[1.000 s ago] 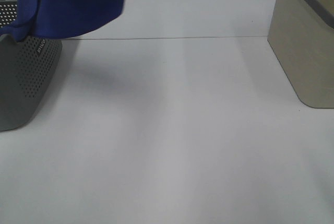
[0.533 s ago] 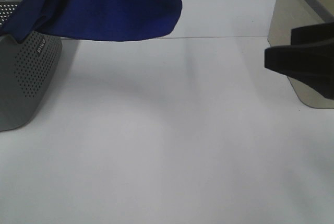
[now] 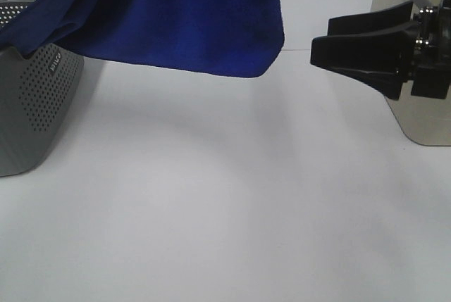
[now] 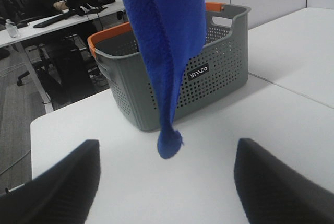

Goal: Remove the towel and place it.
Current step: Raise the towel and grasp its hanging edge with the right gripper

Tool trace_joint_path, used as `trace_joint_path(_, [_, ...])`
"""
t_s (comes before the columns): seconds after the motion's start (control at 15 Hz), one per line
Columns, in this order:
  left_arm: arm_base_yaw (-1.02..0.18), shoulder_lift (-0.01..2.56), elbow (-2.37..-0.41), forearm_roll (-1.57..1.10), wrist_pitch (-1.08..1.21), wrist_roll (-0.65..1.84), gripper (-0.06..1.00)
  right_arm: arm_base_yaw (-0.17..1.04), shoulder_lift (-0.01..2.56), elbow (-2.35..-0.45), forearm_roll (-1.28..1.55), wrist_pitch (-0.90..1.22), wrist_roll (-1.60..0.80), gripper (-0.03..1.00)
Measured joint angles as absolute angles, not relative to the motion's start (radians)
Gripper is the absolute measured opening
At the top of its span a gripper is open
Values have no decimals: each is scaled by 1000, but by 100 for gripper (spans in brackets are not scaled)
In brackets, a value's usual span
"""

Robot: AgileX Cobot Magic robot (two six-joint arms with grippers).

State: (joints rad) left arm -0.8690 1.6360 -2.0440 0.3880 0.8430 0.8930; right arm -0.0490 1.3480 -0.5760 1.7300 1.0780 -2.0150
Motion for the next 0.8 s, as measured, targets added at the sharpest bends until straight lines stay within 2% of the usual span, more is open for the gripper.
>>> trace_joint_path(0.13, [-869, 1636, -2044, 367, 843, 893, 0, -15, 1391, -632, 1736, 1079, -2015, 71])
trace_joint_path(0.47, [-869, 1636, -2044, 364, 843, 893, 0, 206, 1479, -753, 1737, 915, -2023, 71])
trace_joint_path(0.6, [-869, 1636, -2044, 363, 843, 893, 0, 230, 1488, -755, 1737, 906, -2025, 71])
trace_joint_path(0.67, [-869, 1636, -2044, 363, 844, 893, 0, 251, 1503, -755, 1737, 878, -2026, 67])
trace_joint_path(0.8, [-869, 1636, -2044, 363, 844, 893, 0, 252, 1509, -755, 1737, 853, -2026, 54])
